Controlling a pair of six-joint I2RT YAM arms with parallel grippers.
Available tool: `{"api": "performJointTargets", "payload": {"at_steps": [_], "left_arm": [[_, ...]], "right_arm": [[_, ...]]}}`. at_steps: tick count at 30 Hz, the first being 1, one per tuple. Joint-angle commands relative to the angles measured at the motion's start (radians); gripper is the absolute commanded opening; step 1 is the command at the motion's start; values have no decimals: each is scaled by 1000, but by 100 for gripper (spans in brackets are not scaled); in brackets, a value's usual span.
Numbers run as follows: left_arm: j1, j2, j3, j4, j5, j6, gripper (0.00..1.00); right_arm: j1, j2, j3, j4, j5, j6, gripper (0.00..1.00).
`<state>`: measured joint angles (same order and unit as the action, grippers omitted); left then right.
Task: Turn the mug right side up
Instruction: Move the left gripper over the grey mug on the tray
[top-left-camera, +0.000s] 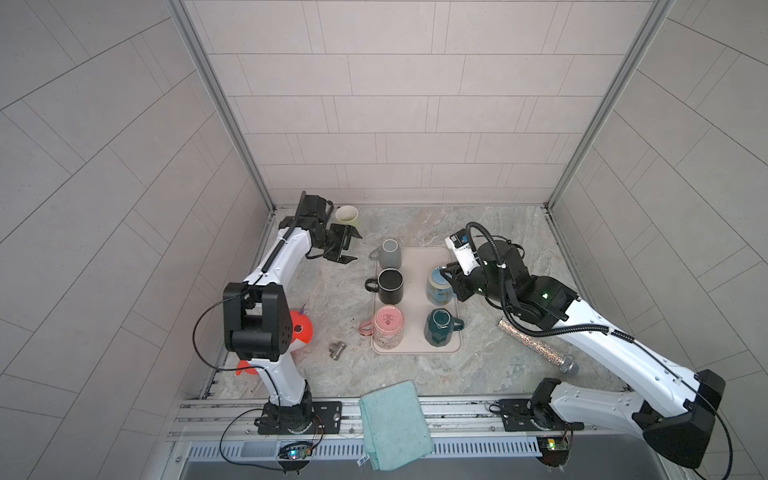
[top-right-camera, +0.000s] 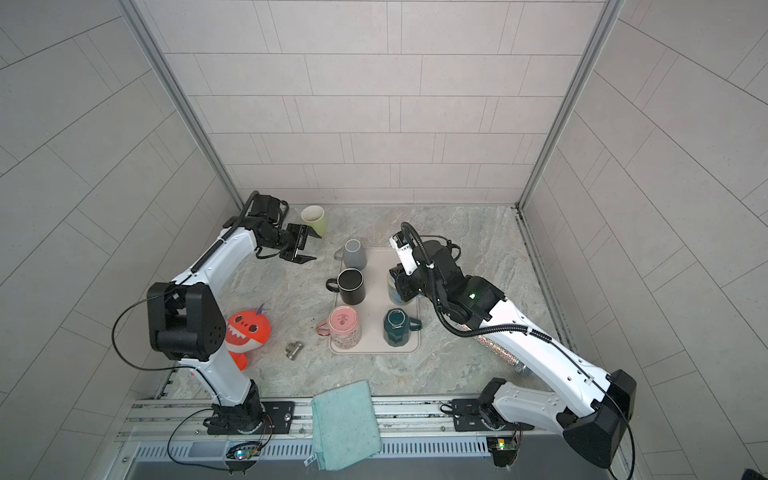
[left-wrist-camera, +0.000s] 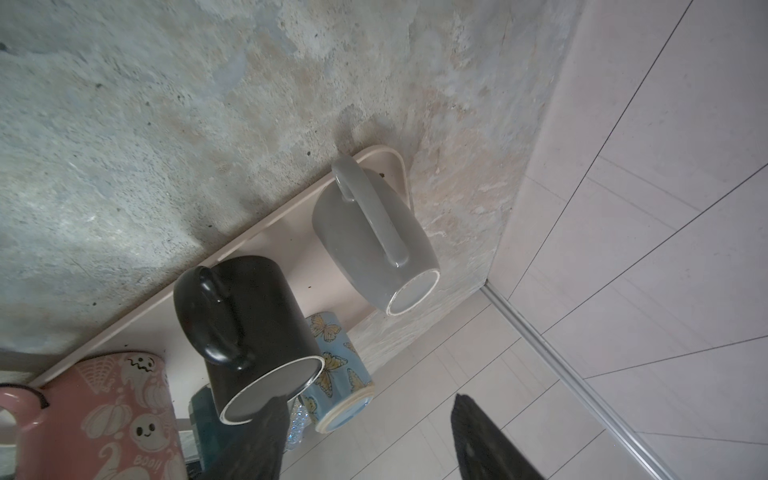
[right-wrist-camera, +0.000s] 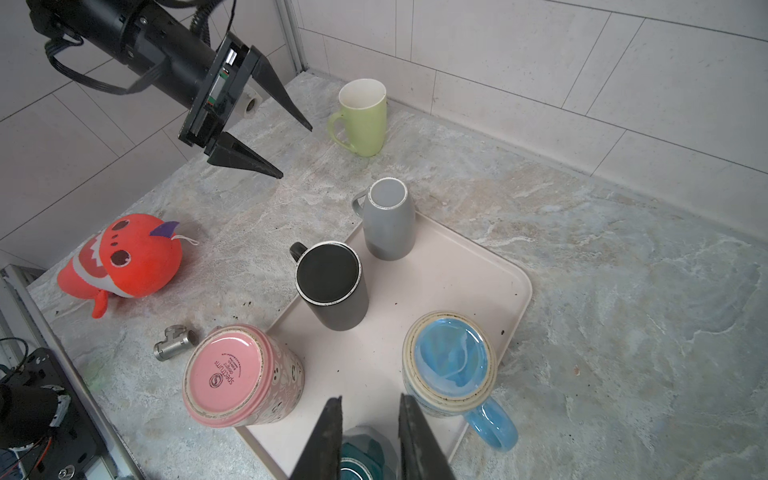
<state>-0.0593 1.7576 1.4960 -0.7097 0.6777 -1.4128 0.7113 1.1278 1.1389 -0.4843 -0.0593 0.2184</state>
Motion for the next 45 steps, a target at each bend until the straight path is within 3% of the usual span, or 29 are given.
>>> {"api": "performJointTargets", "payload": {"at_steps": [1, 27, 45], "left_arm": [[-7, 20, 38, 7, 8, -97, 69], [-76, 203, 133, -45, 40, -117, 69], [-103, 308, 230, -91, 14, -120, 69]], "right_arm": [[-8, 7, 34, -18, 11, 11, 26], [-8, 41, 117, -126, -30, 88, 29], [-9, 43, 59, -120, -19, 98, 38]]}}
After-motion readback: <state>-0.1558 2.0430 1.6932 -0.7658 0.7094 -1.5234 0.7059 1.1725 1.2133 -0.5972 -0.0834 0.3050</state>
